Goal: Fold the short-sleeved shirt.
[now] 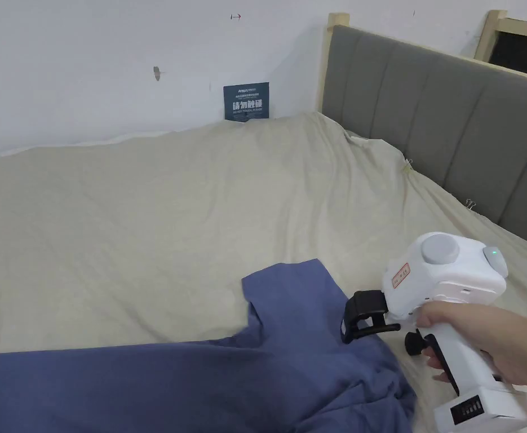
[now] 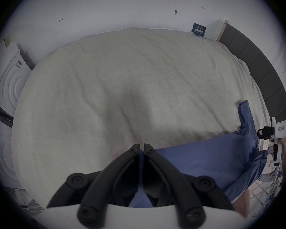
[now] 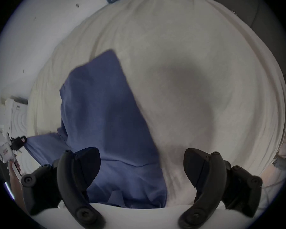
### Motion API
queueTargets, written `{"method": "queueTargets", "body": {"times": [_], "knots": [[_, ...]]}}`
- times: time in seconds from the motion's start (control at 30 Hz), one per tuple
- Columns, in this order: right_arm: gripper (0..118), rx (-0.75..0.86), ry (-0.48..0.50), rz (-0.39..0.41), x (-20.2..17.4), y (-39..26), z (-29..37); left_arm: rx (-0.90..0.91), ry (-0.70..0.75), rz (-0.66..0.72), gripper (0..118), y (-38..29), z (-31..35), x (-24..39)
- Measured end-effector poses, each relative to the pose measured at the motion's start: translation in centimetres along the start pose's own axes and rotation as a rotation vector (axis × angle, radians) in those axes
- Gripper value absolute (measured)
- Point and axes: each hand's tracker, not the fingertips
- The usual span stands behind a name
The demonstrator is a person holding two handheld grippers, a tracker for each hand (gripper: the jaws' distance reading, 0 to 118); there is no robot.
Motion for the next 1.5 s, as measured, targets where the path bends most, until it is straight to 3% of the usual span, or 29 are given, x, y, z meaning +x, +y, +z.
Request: {"method": "queueTargets", "body": {"times": [0.03,0.13,0.2,0.23,0.33,0.5,0.6,0.63,0.7,0.77,0.9,1.1,1.17,1.33,1.5], "knots": [[103,-0.009,-0.008,0.011,-0.6,-0.8,-0.3,-0.003,0.005,-0.002,3,-0.2,-0.1,0.0],[66,0.018,-0.081,0.062,-1.0,-1.4,-0.3,-0.013,0.010,0.007,3,-0.4,-0.3,0.1],[3,0.043,-0.147,0.144,-1.2,-1.7,0.1,-0.015,0.008,0.017,3,-0.4,-0.5,-0.2],[3,0.059,-0.136,0.180,-1.0,-1.8,0.4,-0.017,0.004,0.021,3,-0.5,-0.6,-0.2],[3,0.067,-0.084,0.170,-0.9,-2.3,1.9,-0.020,0.003,0.024,3,-0.8,-0.3,-0.3],[3,0.139,-0.003,0.245,-1.1,-3.1,6.3,0.006,-0.063,0.062,3,-1.5,2.2,-1.4],[3,0.172,-0.028,0.274,-1.7,-4.0,9.5,0.045,-0.114,0.107,3,-2.2,5.1,-2.1],[3,0.189,-0.017,0.278,-1.7,-4.5,10.6,0.065,-0.133,0.119,3,-2.4,6.3,-2.2],[3,0.232,0.110,0.244,-1.6,-4.8,12.8,0.083,-0.142,0.123,3,-2.7,8.7,-2.4],[3,0.269,0.135,0.215,-2.1,-5.5,15.2,0.104,-0.140,0.118,3,-3.0,10.8,-2.5],[3,0.352,0.198,0.287,-4.3,-6.9,20.9,0.190,-0.154,0.133,3,-3.5,16.2,-2.5],[3,0.518,0.294,0.315,-7.6,-7.3,31.1,0.422,-0.200,0.176,3,-3.1,27.2,-3.2],[3,0.583,0.281,0.343,-8.7,-6.7,34.4,0.476,-0.205,0.175,3,-1.7,29.1,-5.2],[3,0.729,0.339,0.349,-13.0,-3.7,41.3,0.579,-0.123,0.148,3,1.1,35.2,-5.9],[3,0.825,0.321,0.293,-17.7,1.6,45.5,0.650,-0.071,0.193,3,5.9,37.5,-7.6]]}}
